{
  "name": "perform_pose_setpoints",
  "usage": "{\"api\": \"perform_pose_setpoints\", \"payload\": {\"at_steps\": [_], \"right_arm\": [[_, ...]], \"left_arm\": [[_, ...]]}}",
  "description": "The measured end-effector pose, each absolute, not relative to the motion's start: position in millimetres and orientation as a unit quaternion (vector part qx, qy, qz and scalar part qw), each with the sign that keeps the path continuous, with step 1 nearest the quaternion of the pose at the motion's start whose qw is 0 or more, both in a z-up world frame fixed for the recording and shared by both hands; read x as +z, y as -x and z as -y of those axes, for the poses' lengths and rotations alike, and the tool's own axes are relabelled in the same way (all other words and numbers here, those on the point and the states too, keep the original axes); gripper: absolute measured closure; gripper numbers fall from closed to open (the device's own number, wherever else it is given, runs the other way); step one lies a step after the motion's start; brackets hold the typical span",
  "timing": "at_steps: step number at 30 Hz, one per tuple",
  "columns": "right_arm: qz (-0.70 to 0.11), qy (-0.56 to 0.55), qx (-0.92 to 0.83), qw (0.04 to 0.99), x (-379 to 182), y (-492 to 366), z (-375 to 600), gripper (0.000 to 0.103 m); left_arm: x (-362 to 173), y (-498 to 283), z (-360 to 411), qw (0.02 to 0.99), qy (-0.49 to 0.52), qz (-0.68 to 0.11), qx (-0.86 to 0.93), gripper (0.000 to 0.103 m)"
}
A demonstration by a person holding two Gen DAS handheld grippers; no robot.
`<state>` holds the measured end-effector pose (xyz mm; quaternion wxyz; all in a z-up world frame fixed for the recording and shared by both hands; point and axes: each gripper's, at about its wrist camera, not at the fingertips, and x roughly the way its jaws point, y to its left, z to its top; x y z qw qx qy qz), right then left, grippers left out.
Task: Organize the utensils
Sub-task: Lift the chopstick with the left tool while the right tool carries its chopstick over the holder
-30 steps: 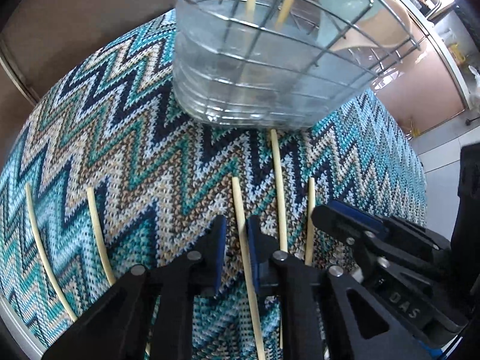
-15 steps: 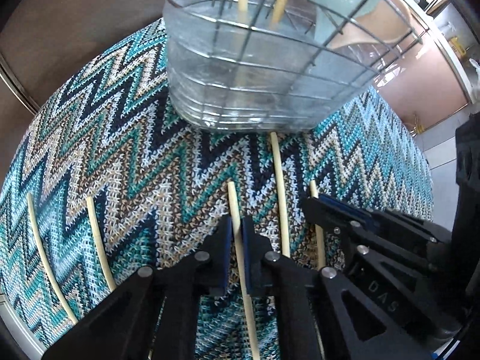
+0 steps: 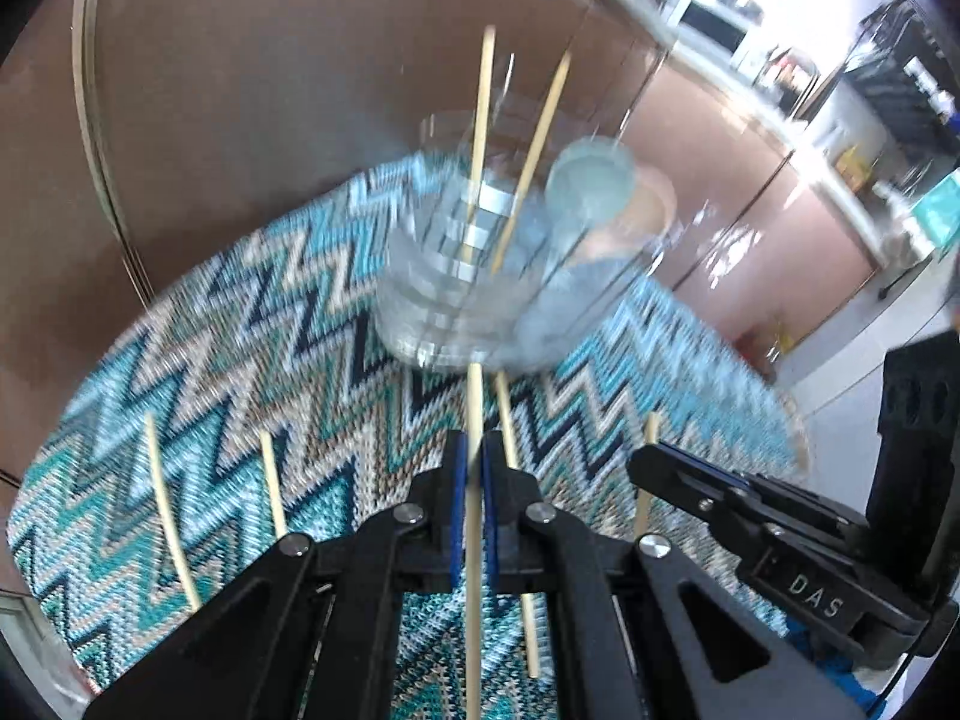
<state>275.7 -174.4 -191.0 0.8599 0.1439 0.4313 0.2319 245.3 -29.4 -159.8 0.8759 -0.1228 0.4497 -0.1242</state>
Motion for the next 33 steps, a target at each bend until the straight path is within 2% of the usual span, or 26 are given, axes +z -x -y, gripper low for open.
{"api": "perform_pose_setpoints", "payload": {"at_steps": [7, 12, 17, 25, 33], "right_arm": [[-0.297, -0.143, 0.248, 0.911, -110, -249, 184, 0.097], [-0.206, -0.146, 0.258, 0.933, -52, -257, 186, 0.097], [-0.131, -0.138, 0.260, 0.947, -21, -275, 176, 0.097], [-0.089, -0.124, 0.243, 0.958, -31, -323, 163, 0.097], [-0.102, -0.095, 0.230, 0.963, -81, -338, 153, 0.097]], "left_arm": [[-86, -232, 6, 0.920, 0.134, -0.345, -0.126, 0.099], [-33, -247, -7, 0.939, 0.161, -0.271, -0.139, 0.099], [8, -277, -12, 0.954, 0.187, -0.186, -0.141, 0.099], [7, -330, -4, 0.975, 0.177, -0.105, -0.087, 0.099], [-57, -350, 9, 0.982, 0.157, -0.097, -0.046, 0.098]]}}
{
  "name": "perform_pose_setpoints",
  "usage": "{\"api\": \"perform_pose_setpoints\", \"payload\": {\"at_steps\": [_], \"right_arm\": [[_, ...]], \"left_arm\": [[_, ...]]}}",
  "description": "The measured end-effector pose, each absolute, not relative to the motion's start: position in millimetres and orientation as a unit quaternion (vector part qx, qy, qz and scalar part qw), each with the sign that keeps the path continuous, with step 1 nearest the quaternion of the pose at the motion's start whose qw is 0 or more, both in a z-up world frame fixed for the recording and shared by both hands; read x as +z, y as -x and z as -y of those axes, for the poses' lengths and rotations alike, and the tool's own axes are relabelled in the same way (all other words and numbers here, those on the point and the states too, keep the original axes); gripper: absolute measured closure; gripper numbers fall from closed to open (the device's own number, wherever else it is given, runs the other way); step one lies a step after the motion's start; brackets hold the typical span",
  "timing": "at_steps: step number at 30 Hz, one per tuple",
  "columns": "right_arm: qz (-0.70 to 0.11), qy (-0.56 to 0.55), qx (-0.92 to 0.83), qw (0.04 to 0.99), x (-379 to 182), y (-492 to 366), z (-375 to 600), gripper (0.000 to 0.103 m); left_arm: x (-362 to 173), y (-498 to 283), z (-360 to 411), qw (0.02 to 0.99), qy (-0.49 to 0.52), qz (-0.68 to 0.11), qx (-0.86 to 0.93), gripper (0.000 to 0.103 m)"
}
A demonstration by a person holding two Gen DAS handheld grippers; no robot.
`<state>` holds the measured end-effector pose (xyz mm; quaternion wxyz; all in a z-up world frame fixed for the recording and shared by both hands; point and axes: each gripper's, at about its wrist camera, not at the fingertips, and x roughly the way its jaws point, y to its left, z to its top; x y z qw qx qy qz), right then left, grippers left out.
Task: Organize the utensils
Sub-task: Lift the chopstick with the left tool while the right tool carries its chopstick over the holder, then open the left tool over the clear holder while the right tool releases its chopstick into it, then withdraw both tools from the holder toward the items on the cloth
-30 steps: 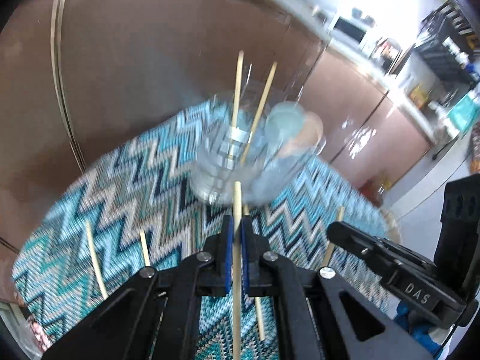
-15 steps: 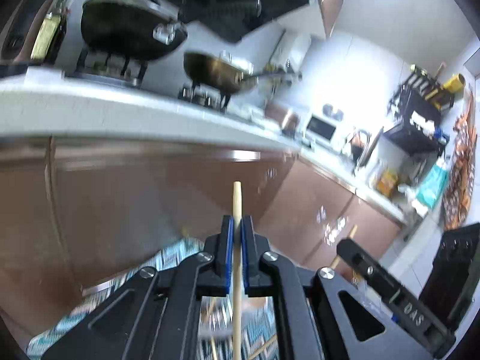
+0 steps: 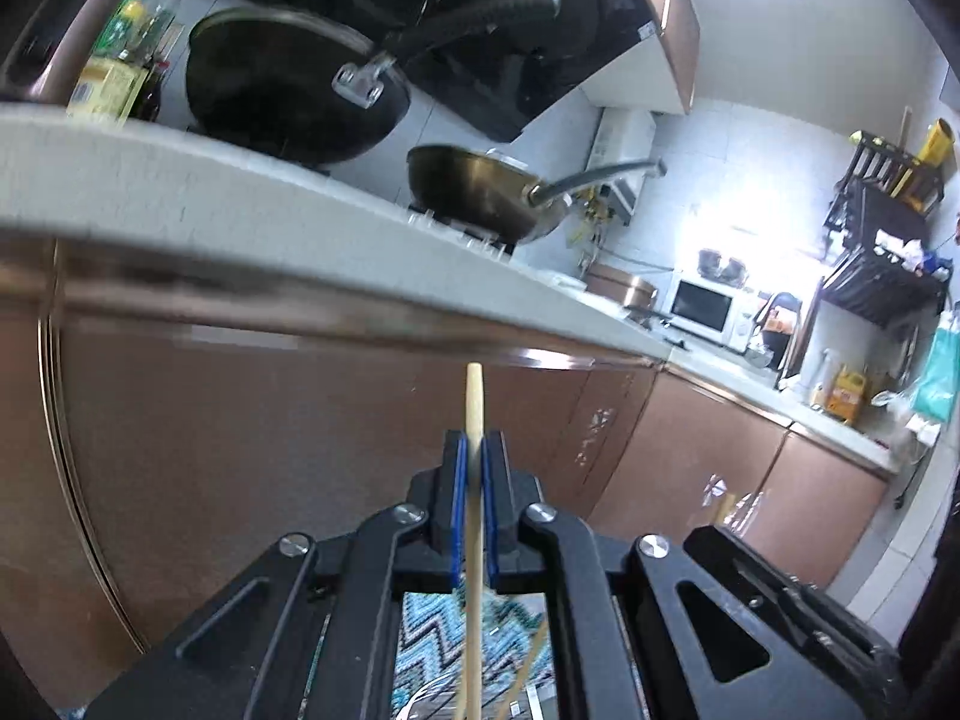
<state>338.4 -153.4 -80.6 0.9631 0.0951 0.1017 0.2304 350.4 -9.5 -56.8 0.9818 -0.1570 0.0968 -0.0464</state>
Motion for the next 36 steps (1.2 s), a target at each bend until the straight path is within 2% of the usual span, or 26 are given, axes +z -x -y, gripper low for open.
{"api": "perform_pose_setpoints", "payload": {"at_steps": [6, 9, 11, 22, 36], "right_arm": [[-0.119, -0.094, 0.222, 0.963, -106, -333, 156, 0.096], [-0.119, -0.097, 0.218, 0.964, -103, -325, 160, 0.087], [-0.116, -0.103, 0.215, 0.964, -98, -317, 165, 0.085], [-0.119, -0.113, 0.181, 0.970, -70, -253, 191, 0.071], [-0.148, -0.112, 0.136, 0.973, -74, -181, 205, 0.066]], "left_arm": [[-89, -352, 5, 0.979, 0.168, -0.113, -0.037, 0.097], [-89, -345, 4, 0.978, 0.164, -0.120, -0.041, 0.096], [-83, -336, 3, 0.978, 0.163, -0.121, -0.046, 0.094], [-53, -260, -14, 0.972, 0.184, -0.139, -0.035, 0.069], [-51, -175, -22, 0.967, 0.176, -0.181, -0.036, 0.067]]}}
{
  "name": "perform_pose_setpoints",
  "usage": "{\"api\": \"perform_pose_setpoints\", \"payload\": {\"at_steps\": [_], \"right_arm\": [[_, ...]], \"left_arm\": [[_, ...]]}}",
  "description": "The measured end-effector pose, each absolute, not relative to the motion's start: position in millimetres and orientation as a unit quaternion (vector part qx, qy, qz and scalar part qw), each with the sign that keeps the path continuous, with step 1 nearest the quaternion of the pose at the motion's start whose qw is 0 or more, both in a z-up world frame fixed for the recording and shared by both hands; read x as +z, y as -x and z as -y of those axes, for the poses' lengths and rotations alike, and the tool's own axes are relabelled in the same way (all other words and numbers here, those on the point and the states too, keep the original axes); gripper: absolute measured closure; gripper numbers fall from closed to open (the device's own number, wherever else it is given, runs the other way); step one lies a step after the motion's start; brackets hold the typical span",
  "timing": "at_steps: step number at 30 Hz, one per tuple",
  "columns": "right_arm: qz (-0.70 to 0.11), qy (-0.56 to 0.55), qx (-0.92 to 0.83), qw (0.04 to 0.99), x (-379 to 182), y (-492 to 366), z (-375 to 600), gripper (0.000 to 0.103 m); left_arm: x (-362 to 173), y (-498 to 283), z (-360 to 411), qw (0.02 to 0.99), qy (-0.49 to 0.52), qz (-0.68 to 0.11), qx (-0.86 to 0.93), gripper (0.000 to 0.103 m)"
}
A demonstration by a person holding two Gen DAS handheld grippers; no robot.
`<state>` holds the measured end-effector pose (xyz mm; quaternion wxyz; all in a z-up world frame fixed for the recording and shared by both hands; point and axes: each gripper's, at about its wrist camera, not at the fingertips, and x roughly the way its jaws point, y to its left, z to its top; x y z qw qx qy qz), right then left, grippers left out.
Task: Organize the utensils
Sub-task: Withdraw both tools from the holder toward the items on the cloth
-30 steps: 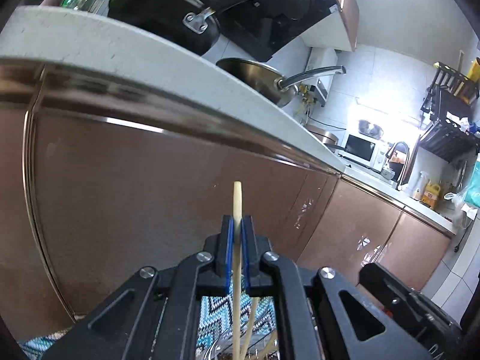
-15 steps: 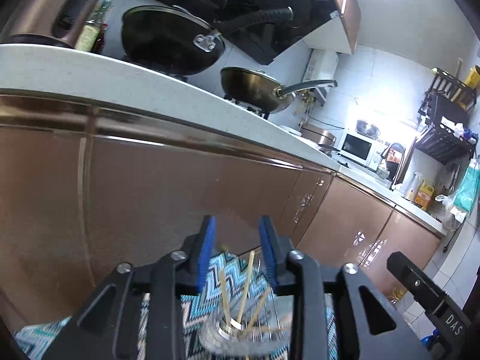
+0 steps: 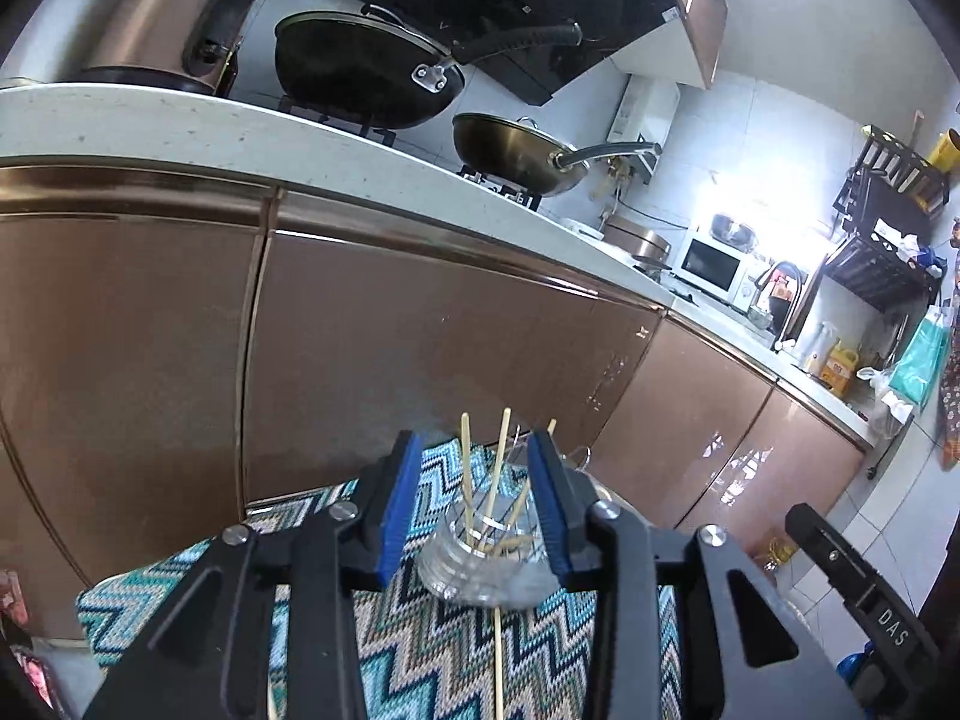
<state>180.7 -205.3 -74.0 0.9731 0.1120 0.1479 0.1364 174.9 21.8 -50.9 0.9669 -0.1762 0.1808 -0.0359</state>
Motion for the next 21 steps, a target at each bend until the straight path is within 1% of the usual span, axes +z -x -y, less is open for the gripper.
{"api": "perform_pose_setpoints", "payload": {"at_steps": [6, 19, 21], "right_arm": [[-0.140, -0.108, 0.127, 0.976, -66, -150, 209, 0.059], [-0.122, -0.116, 0.133, 0.977, -54, -98, 218, 0.057], [-0.120, -0.118, 0.134, 0.977, -52, -91, 221, 0.055]], "left_arm": [[-45, -146, -23, 0.967, 0.172, -0.184, -0.037, 0.062], [-27, -86, -32, 0.969, 0.171, -0.178, -0.021, 0.061], [-26, -80, -31, 0.969, 0.170, -0.179, -0.019, 0.060]]}}
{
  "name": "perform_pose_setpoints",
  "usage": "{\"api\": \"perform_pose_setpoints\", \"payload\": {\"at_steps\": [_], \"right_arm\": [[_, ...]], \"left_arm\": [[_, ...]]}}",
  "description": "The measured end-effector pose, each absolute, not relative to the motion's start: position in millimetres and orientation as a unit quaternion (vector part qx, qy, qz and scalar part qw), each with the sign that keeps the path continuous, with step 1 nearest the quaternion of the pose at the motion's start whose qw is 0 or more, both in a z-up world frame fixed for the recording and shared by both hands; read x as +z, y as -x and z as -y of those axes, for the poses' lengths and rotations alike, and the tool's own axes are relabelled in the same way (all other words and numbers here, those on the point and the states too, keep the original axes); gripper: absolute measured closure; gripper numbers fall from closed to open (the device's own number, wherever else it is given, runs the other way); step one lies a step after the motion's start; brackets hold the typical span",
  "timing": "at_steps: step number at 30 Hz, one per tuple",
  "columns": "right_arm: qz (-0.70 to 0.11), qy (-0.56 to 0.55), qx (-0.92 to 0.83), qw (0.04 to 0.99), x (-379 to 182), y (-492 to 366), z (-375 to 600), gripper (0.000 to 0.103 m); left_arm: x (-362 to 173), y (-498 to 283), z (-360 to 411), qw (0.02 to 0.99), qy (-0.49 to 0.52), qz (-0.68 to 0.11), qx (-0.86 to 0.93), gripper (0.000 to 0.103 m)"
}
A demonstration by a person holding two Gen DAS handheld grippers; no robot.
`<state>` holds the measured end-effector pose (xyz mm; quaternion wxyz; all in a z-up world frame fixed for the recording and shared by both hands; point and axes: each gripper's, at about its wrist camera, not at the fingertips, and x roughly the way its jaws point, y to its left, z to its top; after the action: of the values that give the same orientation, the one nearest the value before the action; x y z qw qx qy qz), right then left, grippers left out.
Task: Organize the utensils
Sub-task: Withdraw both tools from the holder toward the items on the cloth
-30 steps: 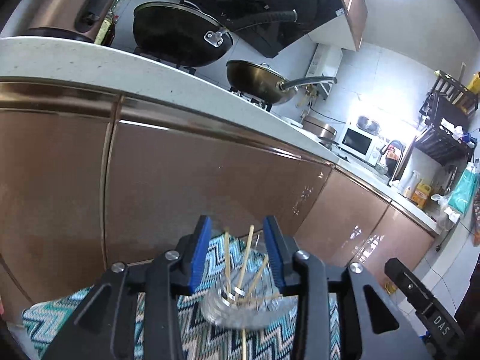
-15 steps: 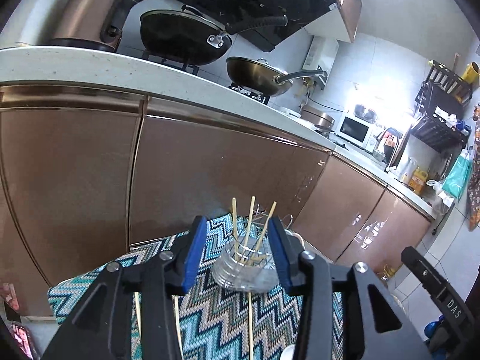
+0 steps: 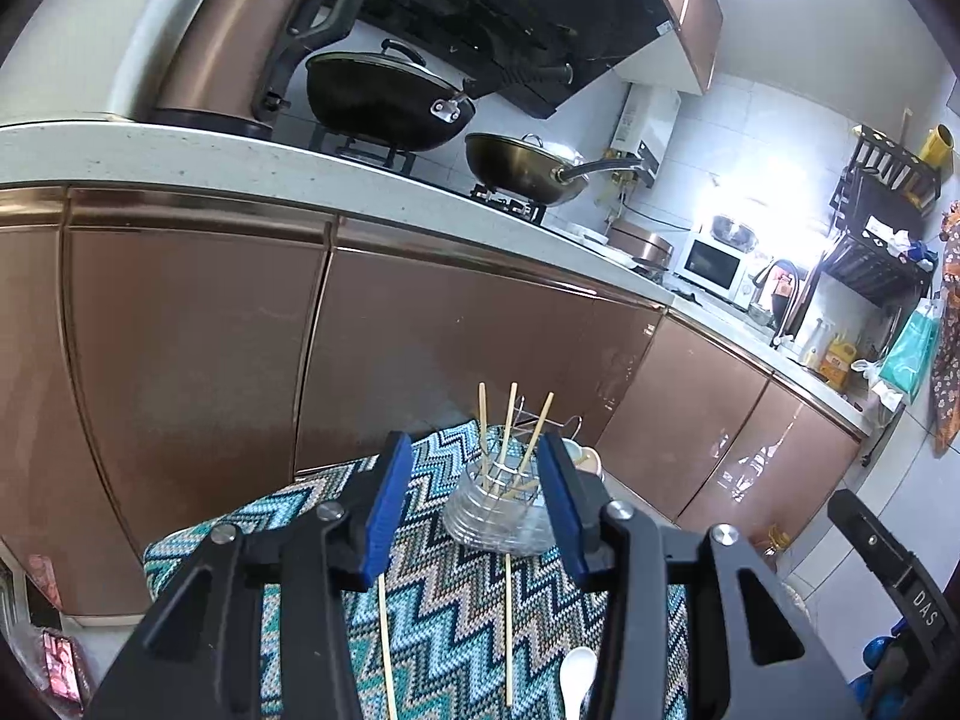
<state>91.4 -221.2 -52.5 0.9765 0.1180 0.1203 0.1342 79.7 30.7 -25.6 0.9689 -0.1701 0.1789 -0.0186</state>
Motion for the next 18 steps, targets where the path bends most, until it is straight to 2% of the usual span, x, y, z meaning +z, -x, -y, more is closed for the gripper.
{"api": "perform_pose_setpoints", "payload": {"at_steps": [9, 18], "right_arm": [[-0.128, -0.132, 0.133, 0.974, -56, -79, 233, 0.053], [-0.176, -0.129, 0.129, 0.967, -84, -92, 235, 0.053]], "left_arm": [[-31, -65, -28, 0.967, 0.158, -0.200, -0.013, 0.057], [-65, -90, -35, 0.948, 0.166, -0.272, -0.014, 0.057]]}}
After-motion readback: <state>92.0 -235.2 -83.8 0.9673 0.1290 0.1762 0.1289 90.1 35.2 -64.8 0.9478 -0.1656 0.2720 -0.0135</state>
